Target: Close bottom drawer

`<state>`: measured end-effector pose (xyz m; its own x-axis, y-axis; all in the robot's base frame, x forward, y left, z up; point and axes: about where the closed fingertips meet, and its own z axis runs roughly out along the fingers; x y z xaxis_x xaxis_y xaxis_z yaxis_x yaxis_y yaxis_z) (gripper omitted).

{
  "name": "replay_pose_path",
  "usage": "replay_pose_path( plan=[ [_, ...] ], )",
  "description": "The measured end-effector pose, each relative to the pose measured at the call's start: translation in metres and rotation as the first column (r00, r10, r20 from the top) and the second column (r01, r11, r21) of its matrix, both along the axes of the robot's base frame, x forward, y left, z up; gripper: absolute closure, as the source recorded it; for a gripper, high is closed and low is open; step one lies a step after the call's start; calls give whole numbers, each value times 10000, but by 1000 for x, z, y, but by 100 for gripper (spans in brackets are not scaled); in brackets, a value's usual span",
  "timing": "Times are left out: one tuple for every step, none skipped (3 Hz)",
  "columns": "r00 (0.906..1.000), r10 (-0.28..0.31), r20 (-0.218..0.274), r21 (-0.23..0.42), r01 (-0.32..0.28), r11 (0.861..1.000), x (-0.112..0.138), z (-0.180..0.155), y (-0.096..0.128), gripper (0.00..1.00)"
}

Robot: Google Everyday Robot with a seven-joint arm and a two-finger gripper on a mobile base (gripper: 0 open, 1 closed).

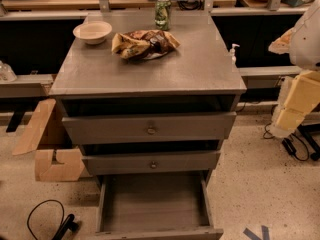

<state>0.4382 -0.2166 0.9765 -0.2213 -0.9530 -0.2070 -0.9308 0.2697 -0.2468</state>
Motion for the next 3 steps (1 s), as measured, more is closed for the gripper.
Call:
replay_pose_path(
  plan=[
    [10000,0,0,0,0,10000,0,0,0,0],
    [9999,-18,159,260,14,9997,-2,-23,1,0],
    [9997,-151,170,1040,132,9945,-19,-79,-3,0]
  ],
)
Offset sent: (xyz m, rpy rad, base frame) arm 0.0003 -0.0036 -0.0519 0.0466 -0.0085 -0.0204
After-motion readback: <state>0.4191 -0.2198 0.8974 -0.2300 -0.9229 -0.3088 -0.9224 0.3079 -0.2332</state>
